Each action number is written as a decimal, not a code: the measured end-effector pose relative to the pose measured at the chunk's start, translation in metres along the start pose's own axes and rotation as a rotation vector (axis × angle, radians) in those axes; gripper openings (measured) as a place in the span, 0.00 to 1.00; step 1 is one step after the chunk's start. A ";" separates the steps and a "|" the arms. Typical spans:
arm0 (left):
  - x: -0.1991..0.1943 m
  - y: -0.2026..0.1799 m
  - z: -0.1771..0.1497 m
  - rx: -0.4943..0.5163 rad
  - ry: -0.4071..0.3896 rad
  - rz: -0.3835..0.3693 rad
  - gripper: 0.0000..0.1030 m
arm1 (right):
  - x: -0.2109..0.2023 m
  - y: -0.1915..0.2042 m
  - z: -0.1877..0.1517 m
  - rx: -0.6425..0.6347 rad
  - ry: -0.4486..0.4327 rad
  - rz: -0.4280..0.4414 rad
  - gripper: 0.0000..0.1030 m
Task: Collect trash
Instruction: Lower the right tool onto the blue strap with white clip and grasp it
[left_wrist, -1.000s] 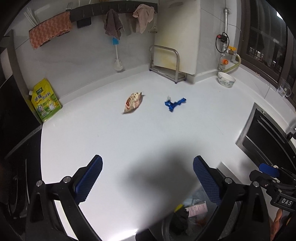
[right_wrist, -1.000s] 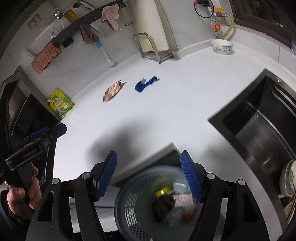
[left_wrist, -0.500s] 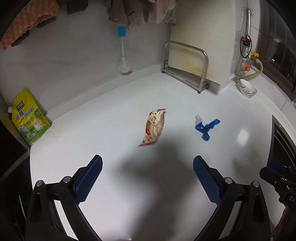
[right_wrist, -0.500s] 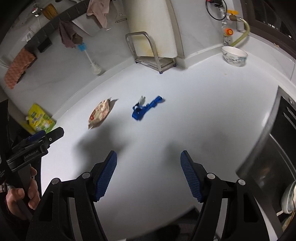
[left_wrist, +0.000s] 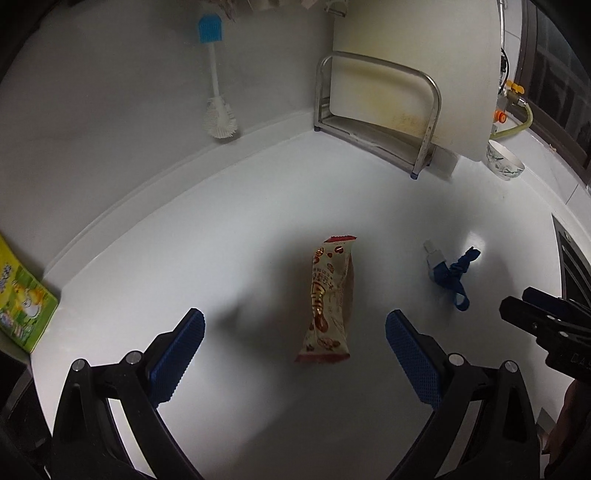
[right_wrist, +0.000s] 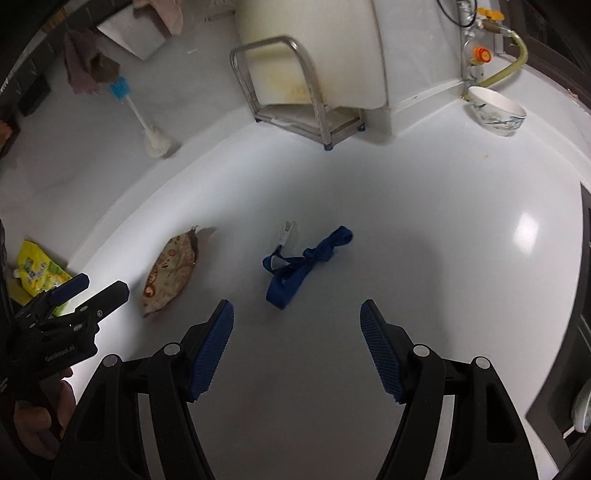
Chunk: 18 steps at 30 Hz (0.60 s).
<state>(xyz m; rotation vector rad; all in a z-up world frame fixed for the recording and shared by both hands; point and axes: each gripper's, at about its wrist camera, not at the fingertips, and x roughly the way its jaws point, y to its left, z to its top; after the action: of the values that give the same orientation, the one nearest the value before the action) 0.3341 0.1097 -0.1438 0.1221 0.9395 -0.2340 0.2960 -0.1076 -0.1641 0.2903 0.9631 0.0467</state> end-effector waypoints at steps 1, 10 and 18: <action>0.005 0.001 0.001 0.003 0.006 -0.004 0.94 | 0.006 0.003 0.002 -0.005 0.005 -0.007 0.66; 0.030 0.004 0.010 0.028 0.034 -0.019 0.94 | 0.046 0.011 0.014 0.001 0.020 -0.069 0.66; 0.040 0.008 0.012 0.015 0.025 -0.023 0.94 | 0.066 0.016 0.023 -0.020 0.015 -0.159 0.66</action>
<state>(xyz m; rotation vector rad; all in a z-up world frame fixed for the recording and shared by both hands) 0.3682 0.1092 -0.1689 0.1284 0.9646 -0.2611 0.3541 -0.0868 -0.2003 0.1947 0.9968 -0.0866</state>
